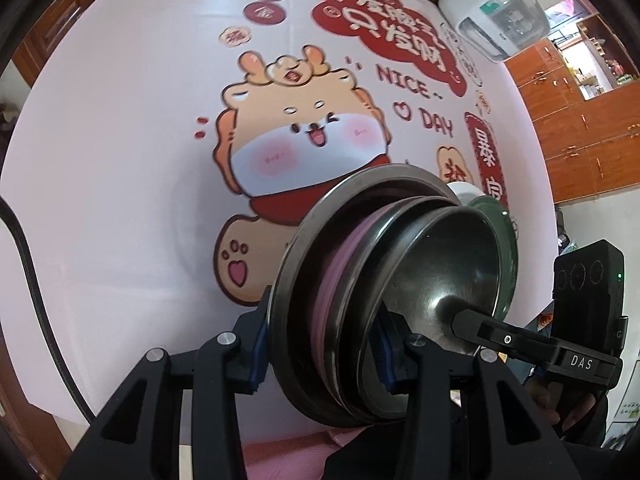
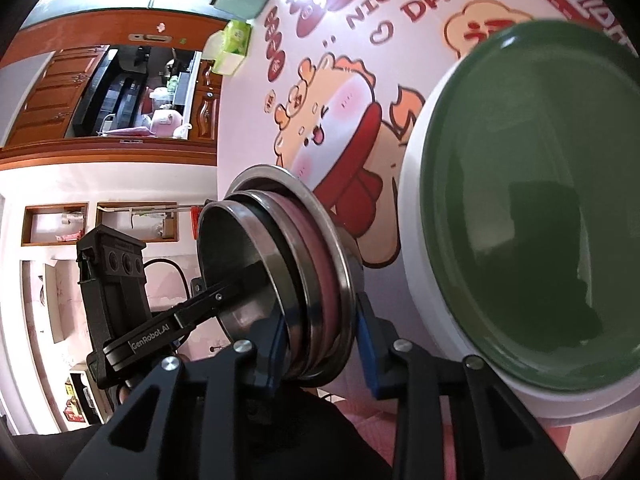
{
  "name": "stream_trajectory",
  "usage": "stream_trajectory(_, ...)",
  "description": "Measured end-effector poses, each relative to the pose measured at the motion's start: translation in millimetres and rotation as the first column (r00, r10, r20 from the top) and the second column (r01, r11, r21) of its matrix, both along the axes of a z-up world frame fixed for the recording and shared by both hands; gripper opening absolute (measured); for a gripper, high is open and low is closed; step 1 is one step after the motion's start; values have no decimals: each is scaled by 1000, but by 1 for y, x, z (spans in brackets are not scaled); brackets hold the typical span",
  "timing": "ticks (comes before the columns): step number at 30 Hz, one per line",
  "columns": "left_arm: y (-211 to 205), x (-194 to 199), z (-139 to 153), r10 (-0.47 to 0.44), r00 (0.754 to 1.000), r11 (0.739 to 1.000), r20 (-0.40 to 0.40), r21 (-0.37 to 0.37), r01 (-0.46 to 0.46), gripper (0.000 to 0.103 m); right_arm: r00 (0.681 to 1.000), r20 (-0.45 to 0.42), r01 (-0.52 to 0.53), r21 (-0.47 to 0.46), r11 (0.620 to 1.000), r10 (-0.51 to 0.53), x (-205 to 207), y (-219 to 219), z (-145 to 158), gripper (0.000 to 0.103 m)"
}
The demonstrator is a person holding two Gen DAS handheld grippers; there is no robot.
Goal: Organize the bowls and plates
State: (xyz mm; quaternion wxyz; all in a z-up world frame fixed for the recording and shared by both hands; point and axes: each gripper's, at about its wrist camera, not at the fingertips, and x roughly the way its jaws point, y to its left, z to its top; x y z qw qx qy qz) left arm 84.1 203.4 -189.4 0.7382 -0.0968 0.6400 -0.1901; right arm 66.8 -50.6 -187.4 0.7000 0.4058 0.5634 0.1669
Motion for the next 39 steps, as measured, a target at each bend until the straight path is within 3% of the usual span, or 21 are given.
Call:
stream_trajectory(18,-75,-13,29,-10,999,999,45,-38,11,40,999,38,10,-33,999,-8,-8,-73,26,29)
stream_trajectory(39,-193,-18,4,6,999,1000,-44,-31,-7,40,998,-63,-25,-59,998,21,-16,-184,14,29)
